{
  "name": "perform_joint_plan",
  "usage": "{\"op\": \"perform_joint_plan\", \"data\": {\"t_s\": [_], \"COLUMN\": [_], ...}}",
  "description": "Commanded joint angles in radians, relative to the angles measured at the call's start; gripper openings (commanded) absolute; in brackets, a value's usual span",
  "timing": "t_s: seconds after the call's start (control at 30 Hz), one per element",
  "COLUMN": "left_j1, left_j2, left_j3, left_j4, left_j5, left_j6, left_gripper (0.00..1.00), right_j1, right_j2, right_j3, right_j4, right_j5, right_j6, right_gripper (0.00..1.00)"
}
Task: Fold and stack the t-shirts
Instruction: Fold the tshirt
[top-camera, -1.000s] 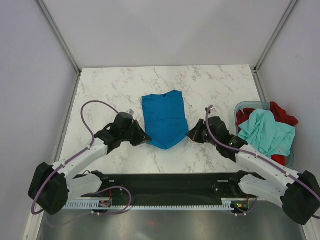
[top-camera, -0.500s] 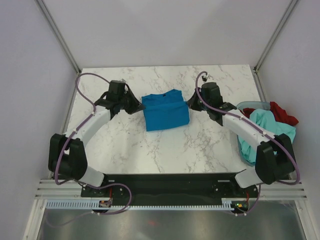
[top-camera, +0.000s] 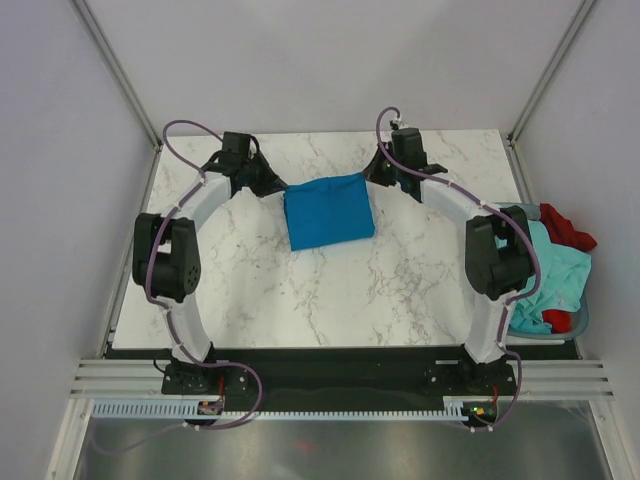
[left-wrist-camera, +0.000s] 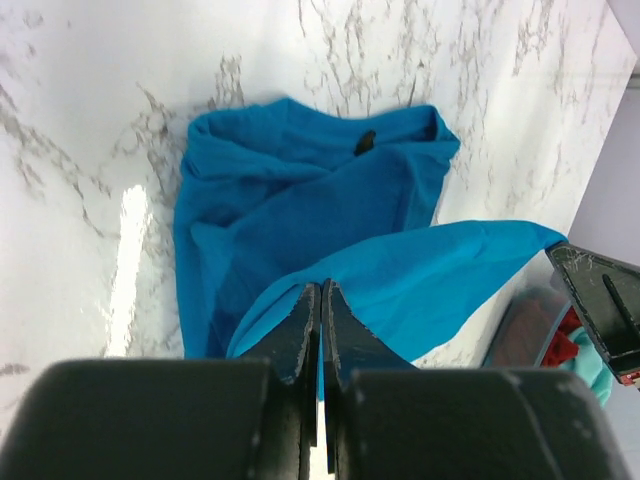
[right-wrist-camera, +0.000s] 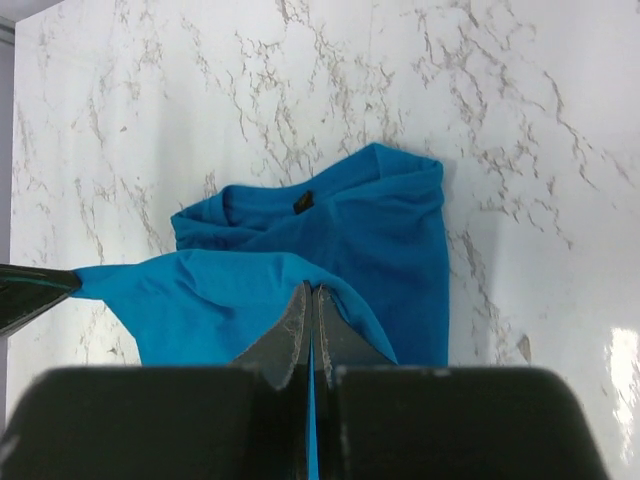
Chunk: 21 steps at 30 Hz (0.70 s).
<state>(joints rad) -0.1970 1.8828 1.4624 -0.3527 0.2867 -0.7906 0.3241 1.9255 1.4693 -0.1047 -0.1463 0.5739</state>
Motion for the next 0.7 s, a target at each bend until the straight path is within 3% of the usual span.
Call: {"op": "perform_joint_plan", "data": {"t_s": [0.0,0.23,0.57,0.63,0.67], "left_j1": [0.022,0.057,0.087,0.093,0.103], "left_j2": [0.067,0.217,0.404,0.418,0.414], "left_j3": [0.111,0.242,0.435,0.458,0.463], "left_j4": [0.015,0.015,0.015,0.014,0.014], "left_j5": [0.019,0.043,0.080,0.095,0.100], "left_j6": [0.068,0.086,0.114,0.117,0.116], "left_gripper": [0.02,0.02,0.03,0.11,0.17], "right_j1": [-0.013,-0.028,-0.045,-0.048,-0.049], "right_j2": [0.075,0.256,0.386,0.403,0.409], "right_j3": [0.126,0.269,0.411,0.433,0.445], "right_j4": [0.039,0.045,0.049,0.049,0.042], "right_j5": [-0.061,-0.099,-0.088,-0.084,-0.087], "right_j6": [-0.016,-0.011,0.032,0.034,0.029], "right_gripper": [0.00,0.00,0.00,0.06,0.19]}}
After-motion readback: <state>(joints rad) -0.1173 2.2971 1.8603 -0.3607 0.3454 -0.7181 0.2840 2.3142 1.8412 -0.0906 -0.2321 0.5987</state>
